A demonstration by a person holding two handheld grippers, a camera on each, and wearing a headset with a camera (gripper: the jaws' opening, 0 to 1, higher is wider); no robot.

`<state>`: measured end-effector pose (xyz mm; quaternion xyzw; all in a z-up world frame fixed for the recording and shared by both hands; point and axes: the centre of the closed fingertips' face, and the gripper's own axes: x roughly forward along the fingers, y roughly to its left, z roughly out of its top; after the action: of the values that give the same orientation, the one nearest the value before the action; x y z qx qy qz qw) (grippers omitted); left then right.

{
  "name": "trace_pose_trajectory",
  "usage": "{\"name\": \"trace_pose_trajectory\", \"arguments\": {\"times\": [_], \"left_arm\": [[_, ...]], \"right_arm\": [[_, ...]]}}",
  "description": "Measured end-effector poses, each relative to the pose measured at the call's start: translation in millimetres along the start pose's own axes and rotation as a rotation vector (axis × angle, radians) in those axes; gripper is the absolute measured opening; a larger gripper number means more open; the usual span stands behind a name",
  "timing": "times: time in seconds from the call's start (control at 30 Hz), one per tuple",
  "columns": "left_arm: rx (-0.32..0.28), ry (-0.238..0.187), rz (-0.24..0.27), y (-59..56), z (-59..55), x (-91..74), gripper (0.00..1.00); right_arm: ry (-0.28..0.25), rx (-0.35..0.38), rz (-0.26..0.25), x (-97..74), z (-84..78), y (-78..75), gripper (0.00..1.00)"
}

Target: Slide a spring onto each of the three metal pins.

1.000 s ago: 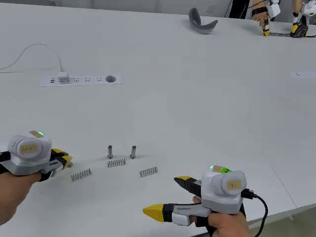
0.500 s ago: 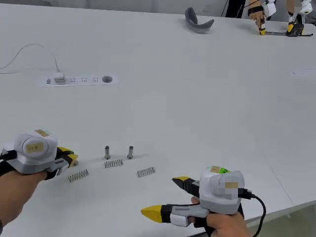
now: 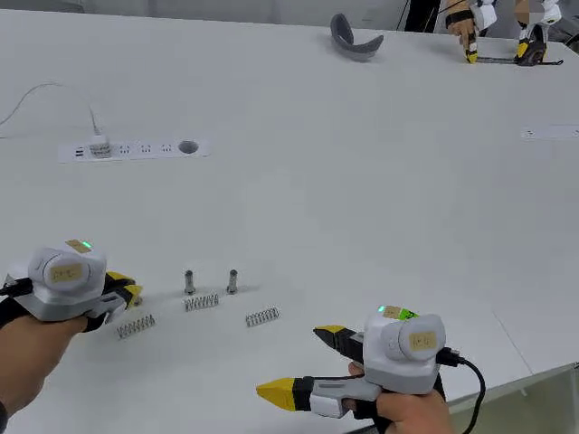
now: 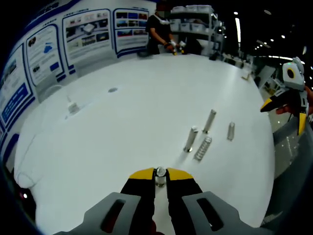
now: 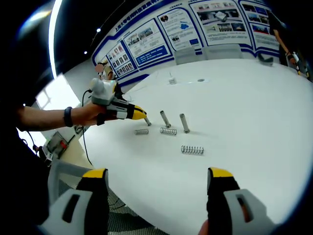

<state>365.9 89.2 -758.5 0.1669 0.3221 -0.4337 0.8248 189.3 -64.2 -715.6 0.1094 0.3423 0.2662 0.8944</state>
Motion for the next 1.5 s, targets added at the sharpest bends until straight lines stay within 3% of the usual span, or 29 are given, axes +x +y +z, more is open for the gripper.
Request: {"name": "trace_pose_trajectory", "arguments": {"times": [0.27,0.5,0.83,0.97,1.5], "left_arm": [[-0.011,-0.006,-0.005,-0.9,1.8,-0.3,0.11],[-0.037,0.000,-0.006,0.5,-0.2,-2.2,0.20],[-0.043,-0.004,-0.002,0.9,-5.6,-16.4,0.27],[-0.038,0.002,0.006,0.9,-10.7,-23.7,0.28],[-0.108,-0.003,0.051,3.9,-37.9,-52.1,0.34]], "right_arm": [[0.003,0.001,0.004,1.8,-1.2,1.0,0.84],[0.001,-0.002,0.008,3.2,0.0,2.7,0.84],[0.002,-0.004,0.011,3.6,-0.9,3.0,0.84],[0.006,-0.008,0.015,4.5,-1.7,3.2,0.84],[0.023,-0.037,0.034,13.4,1.5,3.1,0.84]]}}
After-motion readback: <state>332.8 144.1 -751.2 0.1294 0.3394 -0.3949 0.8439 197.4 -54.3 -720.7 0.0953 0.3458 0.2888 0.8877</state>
